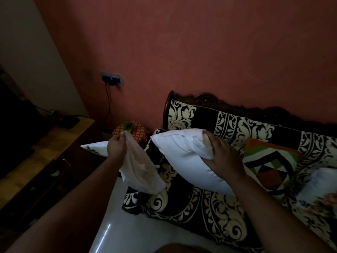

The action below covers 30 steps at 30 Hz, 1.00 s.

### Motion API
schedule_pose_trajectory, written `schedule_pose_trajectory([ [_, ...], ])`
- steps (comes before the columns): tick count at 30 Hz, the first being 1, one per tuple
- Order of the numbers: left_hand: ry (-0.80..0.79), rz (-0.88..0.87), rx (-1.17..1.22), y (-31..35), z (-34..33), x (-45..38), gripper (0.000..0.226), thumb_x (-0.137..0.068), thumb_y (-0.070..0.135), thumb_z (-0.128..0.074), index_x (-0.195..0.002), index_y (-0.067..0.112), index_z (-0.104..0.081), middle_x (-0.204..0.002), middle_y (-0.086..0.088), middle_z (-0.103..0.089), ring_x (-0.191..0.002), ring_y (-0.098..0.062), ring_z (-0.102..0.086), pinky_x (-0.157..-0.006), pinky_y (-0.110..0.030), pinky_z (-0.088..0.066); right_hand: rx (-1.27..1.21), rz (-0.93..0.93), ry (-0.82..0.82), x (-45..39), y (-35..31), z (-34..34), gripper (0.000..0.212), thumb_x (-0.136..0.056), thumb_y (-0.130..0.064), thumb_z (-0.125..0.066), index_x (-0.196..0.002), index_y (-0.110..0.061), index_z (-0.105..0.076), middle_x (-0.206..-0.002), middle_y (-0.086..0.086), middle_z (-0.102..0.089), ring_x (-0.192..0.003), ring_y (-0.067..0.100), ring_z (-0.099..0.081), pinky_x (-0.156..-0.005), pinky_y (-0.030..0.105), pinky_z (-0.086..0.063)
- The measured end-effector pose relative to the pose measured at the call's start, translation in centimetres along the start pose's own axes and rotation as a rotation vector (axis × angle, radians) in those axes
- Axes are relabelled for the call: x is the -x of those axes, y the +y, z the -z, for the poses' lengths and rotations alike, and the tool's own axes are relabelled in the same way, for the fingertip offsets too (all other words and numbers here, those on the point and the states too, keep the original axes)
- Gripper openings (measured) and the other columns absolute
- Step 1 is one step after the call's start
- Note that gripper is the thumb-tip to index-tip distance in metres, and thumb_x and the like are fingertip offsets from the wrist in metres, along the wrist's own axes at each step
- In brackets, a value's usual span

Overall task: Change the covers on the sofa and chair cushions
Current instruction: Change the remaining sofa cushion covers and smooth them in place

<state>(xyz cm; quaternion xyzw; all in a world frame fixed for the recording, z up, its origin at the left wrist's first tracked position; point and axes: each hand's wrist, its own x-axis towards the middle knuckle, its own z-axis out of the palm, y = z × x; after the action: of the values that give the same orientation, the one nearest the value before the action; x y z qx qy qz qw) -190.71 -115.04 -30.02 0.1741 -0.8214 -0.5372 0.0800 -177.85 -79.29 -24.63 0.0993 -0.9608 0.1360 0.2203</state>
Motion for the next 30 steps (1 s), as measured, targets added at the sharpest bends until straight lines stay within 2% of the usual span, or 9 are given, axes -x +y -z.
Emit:
schedule_pose_trajectory([
  [7, 0.018, -0.071, -0.031, 3.1, -3.0, 3.7, 0.041, -0.106, 0.033, -0.050, -0.118, 0.001, -0.071, -0.115, -0.017, -0.071, -0.110, -0.031, -0.065, -0.089, -0.031, -0.045, -0.168, 0.046, 0.192, 5.0, 3.9, 4.9, 0.074, -0.082, -0.045, -0.064, -0.149, -0.028, -0.036, -0.120, 0.010, -0.066, -0.102, 0.033, -0.066, -0.076, 0.041, -0.058],
  [11, -0.027, -0.115, -0.022, 4.5, -5.5, 6.6, 0.035, -0.105, 0.030, -0.053, -0.110, 0.002, -0.073, -0.106, -0.007, -0.071, -0.106, -0.028, -0.066, -0.083, -0.028, -0.043, -0.134, 0.157, 0.178, 7.1, 4.7, 5.9, 0.073, -0.084, -0.044, -0.066, -0.149, -0.024, -0.039, -0.108, 0.009, -0.066, -0.089, 0.031, -0.065, -0.070, 0.038, -0.054],
  [15, -0.131, -0.207, -0.016, 6.5, -8.3, 9.8, 0.035, -0.102, 0.035, -0.054, -0.106, 0.007, -0.074, -0.110, -0.003, -0.071, -0.105, -0.022, -0.065, -0.095, -0.035, -0.049, -0.098, 0.234, 0.115, 7.8, 4.1, 5.3, 0.077, -0.078, -0.040, -0.074, -0.147, -0.019, -0.045, -0.102, 0.005, -0.064, -0.081, 0.026, -0.062, -0.066, 0.034, -0.051],
  [17, -0.200, -0.240, -0.054, 6.5, -9.1, 10.6, 0.035, -0.100, 0.040, -0.055, -0.095, 0.011, -0.074, -0.093, -0.008, -0.075, -0.092, -0.025, -0.069, -0.093, -0.042, -0.054, -0.080, 0.228, 0.084, 7.6, 3.6, 4.9, 0.075, -0.079, -0.045, -0.067, -0.147, -0.022, -0.043, -0.100, 0.003, -0.064, -0.080, 0.024, -0.063, -0.065, 0.032, -0.051],
  [19, -0.261, -0.244, -0.058, 6.6, -9.5, 11.4, 0.031, -0.103, 0.033, -0.057, -0.096, 0.010, -0.076, -0.088, -0.006, -0.076, -0.087, -0.021, -0.070, -0.089, -0.039, -0.054, -0.062, 0.218, 0.039, 7.3, 3.0, 4.4, 0.075, -0.079, -0.047, -0.067, -0.146, -0.025, -0.040, -0.101, 0.000, -0.063, -0.080, 0.023, -0.064, -0.062, 0.030, -0.051],
  [22, -0.364, -0.259, -0.043, 7.4, -9.6, 12.6, 0.028, -0.104, 0.029, -0.057, -0.101, 0.011, -0.077, -0.094, -0.006, -0.077, -0.090, -0.017, -0.071, -0.089, -0.036, -0.053, 0.001, 0.232, -0.069, 6.8, 2.1, 3.4, 0.081, -0.077, -0.047, -0.074, -0.148, -0.028, -0.039, -0.109, -0.002, -0.063, -0.082, 0.022, -0.067, -0.061, 0.030, -0.052],
  [25, -0.417, -0.287, -0.060, 8.2, -9.6, 13.6, 0.027, -0.103, 0.027, -0.057, -0.099, 0.011, -0.079, -0.092, -0.005, -0.078, -0.091, -0.020, -0.071, -0.087, -0.037, -0.054, 0.113, 0.231, -0.264, 5.7, 0.5, 2.2, 0.078, -0.084, -0.054, -0.063, -0.153, -0.032, -0.033, -0.127, -0.005, -0.060, -0.095, 0.021, -0.067, -0.069, 0.033, -0.053],
  [27, -0.474, -0.307, -0.037, 9.0, -9.7, 14.6, 0.029, -0.102, 0.029, -0.058, -0.090, 0.012, -0.079, -0.084, -0.003, -0.077, -0.086, -0.021, -0.072, -0.083, -0.038, -0.055, 0.103, 0.194, -0.391, 4.6, -1.2, 1.8, 0.068, -0.087, -0.052, -0.058, -0.148, -0.032, -0.036, -0.134, -0.006, -0.058, -0.103, 0.022, -0.066, -0.076, 0.036, -0.055],
  [30, -0.468, -0.419, -0.050, 9.8, -10.0, 15.6, 0.040, -0.094, 0.042, -0.056, -0.080, 0.010, -0.075, -0.077, -0.004, -0.076, -0.077, -0.021, -0.072, -0.078, -0.043, -0.056, 0.066, 0.032, -0.447, 2.5, -3.0, 1.1, 0.035, -0.090, -0.039, -0.056, -0.122, -0.025, -0.058, -0.114, 0.001, -0.068, -0.096, 0.026, -0.069, -0.076, 0.036, -0.055],
])
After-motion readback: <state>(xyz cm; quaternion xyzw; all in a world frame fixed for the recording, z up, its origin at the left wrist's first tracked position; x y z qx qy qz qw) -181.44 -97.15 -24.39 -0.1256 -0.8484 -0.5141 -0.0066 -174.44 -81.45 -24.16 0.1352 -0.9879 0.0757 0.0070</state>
